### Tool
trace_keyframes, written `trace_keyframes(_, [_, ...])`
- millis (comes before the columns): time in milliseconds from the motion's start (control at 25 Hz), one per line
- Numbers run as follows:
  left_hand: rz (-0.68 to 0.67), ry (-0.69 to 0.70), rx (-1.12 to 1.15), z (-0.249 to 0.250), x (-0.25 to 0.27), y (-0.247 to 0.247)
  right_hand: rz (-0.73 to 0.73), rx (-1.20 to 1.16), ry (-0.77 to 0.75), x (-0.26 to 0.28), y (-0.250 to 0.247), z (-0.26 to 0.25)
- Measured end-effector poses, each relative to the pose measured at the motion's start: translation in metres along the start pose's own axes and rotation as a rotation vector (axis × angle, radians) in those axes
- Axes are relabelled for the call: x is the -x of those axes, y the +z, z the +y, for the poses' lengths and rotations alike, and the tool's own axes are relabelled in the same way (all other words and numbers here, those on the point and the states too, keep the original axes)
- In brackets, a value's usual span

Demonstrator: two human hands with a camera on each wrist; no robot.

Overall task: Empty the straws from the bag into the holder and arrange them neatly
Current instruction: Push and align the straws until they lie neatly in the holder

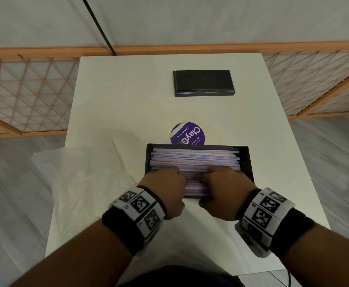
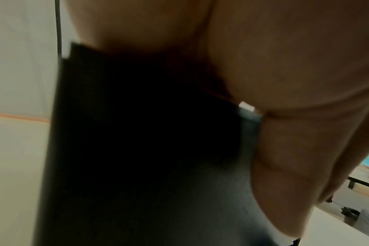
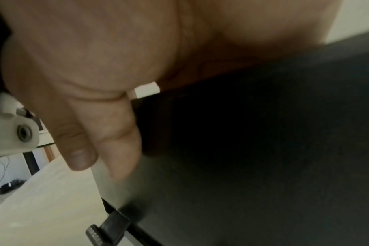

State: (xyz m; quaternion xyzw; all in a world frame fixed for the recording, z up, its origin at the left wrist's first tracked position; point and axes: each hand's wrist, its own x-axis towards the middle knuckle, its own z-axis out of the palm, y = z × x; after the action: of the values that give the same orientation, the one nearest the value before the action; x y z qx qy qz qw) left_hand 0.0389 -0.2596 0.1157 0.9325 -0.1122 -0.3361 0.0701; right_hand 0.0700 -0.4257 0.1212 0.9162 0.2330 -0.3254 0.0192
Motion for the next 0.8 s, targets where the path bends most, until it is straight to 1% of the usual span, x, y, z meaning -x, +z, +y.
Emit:
trace_keyframes(120, [-0.018, -0.024, -0.007, 0.0024, -0.0040, 0.0019, -0.019, 0.030, 0.025, -0.0038, 0.0028, -0.0011])
trace_keyframes(400, [-0.023, -0.053, -0.021, 0.0031, -0.0073, 0.0012, -0.035, 0.005, 0.058, -0.0061, 0.0059, 0.0019])
trace_keyframes(800, [-0.027, -0.048, 0.030, 0.0055, 0.0000, -0.0041, -0.027, -0.012, 0.070, -0.0054, 0.0061, 0.0005])
